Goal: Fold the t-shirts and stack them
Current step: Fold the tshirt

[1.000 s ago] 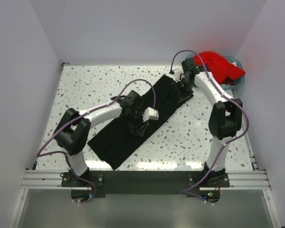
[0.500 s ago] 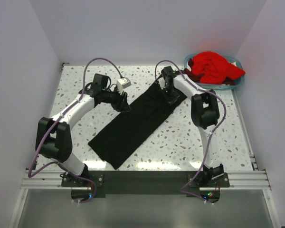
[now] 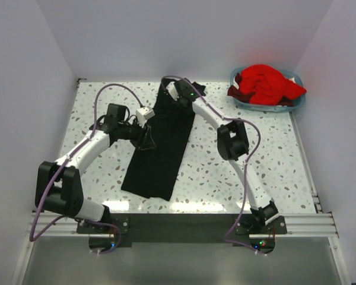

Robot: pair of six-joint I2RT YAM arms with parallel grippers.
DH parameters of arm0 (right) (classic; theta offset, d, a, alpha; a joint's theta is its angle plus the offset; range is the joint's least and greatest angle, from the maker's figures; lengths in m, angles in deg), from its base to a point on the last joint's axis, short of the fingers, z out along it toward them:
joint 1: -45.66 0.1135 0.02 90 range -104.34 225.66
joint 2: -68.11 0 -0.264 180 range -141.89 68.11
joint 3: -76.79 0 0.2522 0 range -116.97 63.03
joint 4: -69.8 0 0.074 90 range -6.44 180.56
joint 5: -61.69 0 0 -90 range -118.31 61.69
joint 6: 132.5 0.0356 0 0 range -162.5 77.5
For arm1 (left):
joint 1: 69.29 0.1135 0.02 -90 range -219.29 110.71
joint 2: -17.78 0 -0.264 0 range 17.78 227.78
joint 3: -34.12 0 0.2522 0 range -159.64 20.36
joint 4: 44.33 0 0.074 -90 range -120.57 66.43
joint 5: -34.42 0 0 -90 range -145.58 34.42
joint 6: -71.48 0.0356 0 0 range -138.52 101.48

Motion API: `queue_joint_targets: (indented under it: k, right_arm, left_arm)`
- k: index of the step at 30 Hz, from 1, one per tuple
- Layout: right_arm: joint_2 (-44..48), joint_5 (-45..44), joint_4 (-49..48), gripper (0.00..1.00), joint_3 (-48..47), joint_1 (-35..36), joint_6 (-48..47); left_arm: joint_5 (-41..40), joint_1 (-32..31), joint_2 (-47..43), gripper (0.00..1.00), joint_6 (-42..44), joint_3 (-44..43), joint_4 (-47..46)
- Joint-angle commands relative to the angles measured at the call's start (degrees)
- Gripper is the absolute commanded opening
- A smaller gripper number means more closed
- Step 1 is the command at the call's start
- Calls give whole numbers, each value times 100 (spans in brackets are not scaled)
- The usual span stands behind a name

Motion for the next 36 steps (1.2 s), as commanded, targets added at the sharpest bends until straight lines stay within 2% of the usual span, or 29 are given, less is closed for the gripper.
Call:
queue_joint_targets:
  k: [1,3,5,8,11,13,15,20,24,28,32,33,34,36]
  right_arm:
    - [-153,-230,-1926,23,333,236,-824]
    - [-29,-449,-2219,33,378,236,-904]
    - [277,-476,-2396,36,448,219,-974]
    - [943,-450,-2589,48,825,105,-703]
    - [1568,-223,-2389,71,1185,-79,42]
    - [1860,-169,-2266,80,1317,-202,325]
    - [2202,85,-2081,84,1458,-282,597]
    - [2573,665,-1141,86,1468,-616,1064]
    - [2722,1350,-245,86,1380,-958,1433]
    - [2959,2158,634,86,1598,-1239,1198]
    - [3853,3002,715,89,2371,-1407,846]
    - [4039,3335,698,91,2660,-1451,715]
    - [4241,3460,706,93,2776,-1451,635]
    - [4777,4098,794,93,3161,-1460,172]
  left_arm:
    - [-156,-146,-247,41,555,42,64]
    - [-384,-505,-168,41,977,42,257]
    - [-726,-987,-98,41,1231,59,293]
    - [-1122,-1463,165,39,1260,182,171]
    - [-1264,-1596,543,38,1111,235,48]
    - [-1369,-1684,710,37,1101,244,12]
    - [-1457,-1868,1016,37,1110,235,29]
    - [-1387,-2465,1651,35,812,165,-93]
    - [-1256,-2976,2212,34,486,-369,-348]
    - [-869,-3091,2381,37,302,-933,-366]
    - [-440,-2942,1610,49,573,-1005,-182]
    - [-342,-2907,1112,52,687,-961,-94]
    - [-219,-2828,854,58,1036,-934,159]
    - [-87,-2792,37,62,1538,-812,502]
